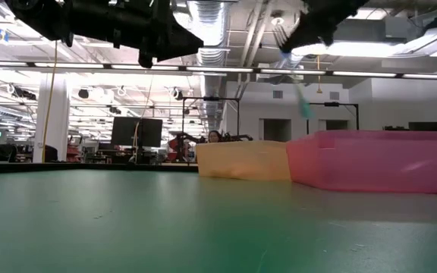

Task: Sort silverware by color (type)
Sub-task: Put the blue fork into the pink bin

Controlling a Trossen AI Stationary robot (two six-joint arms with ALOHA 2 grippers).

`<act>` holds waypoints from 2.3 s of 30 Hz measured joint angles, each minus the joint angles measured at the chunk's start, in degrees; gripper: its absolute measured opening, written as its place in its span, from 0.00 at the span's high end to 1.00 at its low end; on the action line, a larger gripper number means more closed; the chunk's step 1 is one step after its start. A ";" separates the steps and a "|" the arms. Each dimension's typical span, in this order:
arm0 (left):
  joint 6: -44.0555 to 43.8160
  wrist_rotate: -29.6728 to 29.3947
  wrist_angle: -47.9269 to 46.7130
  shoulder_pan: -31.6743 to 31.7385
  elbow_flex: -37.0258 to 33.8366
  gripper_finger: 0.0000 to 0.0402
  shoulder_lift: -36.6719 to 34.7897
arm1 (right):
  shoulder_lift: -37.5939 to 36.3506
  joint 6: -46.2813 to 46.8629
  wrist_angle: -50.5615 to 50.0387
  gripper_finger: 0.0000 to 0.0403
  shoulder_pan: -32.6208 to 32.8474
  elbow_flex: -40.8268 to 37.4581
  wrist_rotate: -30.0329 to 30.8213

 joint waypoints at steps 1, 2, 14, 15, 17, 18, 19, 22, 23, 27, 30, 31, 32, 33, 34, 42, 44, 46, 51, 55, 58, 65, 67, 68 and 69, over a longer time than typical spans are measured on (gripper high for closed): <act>-0.60 0.00 -0.57 0.00 0.00 0.68 0.00 | -0.12 1.20 -4.15 0.95 -0.40 1.24 -0.01; -1.21 -0.01 -1.04 0.00 0.00 0.68 0.00 | -0.09 2.28 -8.31 0.95 -0.68 2.56 -0.05; -7.02 -0.10 -7.30 0.00 0.00 0.68 0.00 | 9.42 6.12 -35.15 0.95 3.67 12.13 -4.71; -7.40 -0.08 -7.84 0.02 0.00 0.68 0.00 | 10.31 6.21 -36.20 0.95 4.57 12.12 -4.67; -8.18 -0.09 -8.39 0.02 0.00 0.68 0.00 | 12.06 6.32 -38.05 0.95 6.62 12.12 -4.08; -8.53 -0.08 -8.63 0.02 0.00 0.68 0.00 | 12.74 6.34 -39.30 0.95 7.73 12.12 -3.70; -8.74 -0.08 -9.03 0.02 0.00 0.68 0.00 | 13.33 6.38 -40.55 0.95 8.73 12.12 -3.34; -9.05 -0.08 -9.68 0.02 0.00 0.68 0.00 | 14.28 6.28 -41.59 0.95 11.71 11.47 -3.20; -9.06 -0.08 -9.67 0.02 0.00 0.68 0.00 | 14.34 5.97 -41.61 0.95 12.56 10.79 -3.27; -9.44 -0.08 -10.03 0.04 0.00 0.68 0.00 | 14.27 5.88 -38.53 0.95 15.18 7.31 -6.32; -9.60 -0.08 -10.03 0.04 0.00 0.68 0.00 | 14.33 6.08 -36.85 0.95 15.18 4.14 -8.45; -9.62 -0.08 -10.01 0.04 0.00 0.68 0.00 | 14.33 5.84 -35.95 0.95 14.88 3.10 -9.14; -9.64 -0.08 -9.99 0.04 0.00 0.68 0.00 | 14.33 5.68 -34.99 0.95 14.56 1.92 -9.94; -9.67 -0.08 -9.97 0.04 0.00 0.68 0.00 | 14.35 5.46 -33.93 0.95 14.15 0.96 -11.02; -9.67 -0.08 -9.96 0.04 0.00 0.68 0.00 | 14.44 5.35 -32.63 0.95 13.78 0.05 -11.83; -9.67 -0.10 -9.90 0.04 0.00 0.68 0.00 | 14.33 2.29 -26.31 0.95 10.18 -4.50 -15.40; -9.69 -0.10 -9.87 0.04 0.00 0.68 0.00 | 14.38 2.06 -23.77 0.95 9.01 -5.80 -17.27; -9.68 -0.10 -9.90 0.04 0.00 0.68 0.00 | 14.38 1.56 -22.73 0.95 8.06 -6.66 -18.36; -10.05 -0.10 -9.90 0.04 0.00 0.68 0.00 | 14.35 0.46 -19.69 0.95 6.35 -8.73 -18.74; -10.63 -0.09 -9.90 0.04 0.00 0.68 0.00 | 14.27 0.74 -17.11 0.94 5.29 -10.62 -19.55; -10.72 -0.08 -9.90 0.04 0.00 0.68 0.00 | 14.29 0.84 -15.36 0.92 4.84 -11.90 -19.57; -10.76 -0.08 -9.93 0.04 0.00 0.68 0.00 | 14.33 1.28 -11.39 0.91 4.10 -14.99 -19.59; -10.76 -0.08 -9.93 0.04 0.00 0.68 0.00 | 14.35 1.32 -11.00 0.91 4.13 -15.37 -19.55; -10.76 -0.08 -9.94 0.04 0.00 0.68 0.00 | 14.35 1.27 -10.76 0.90 4.15 -15.40 -19.55; -10.76 -0.08 -9.94 0.04 0.00 0.68 0.00 | 14.36 1.14 -10.40 0.90 4.17 -15.40 -19.57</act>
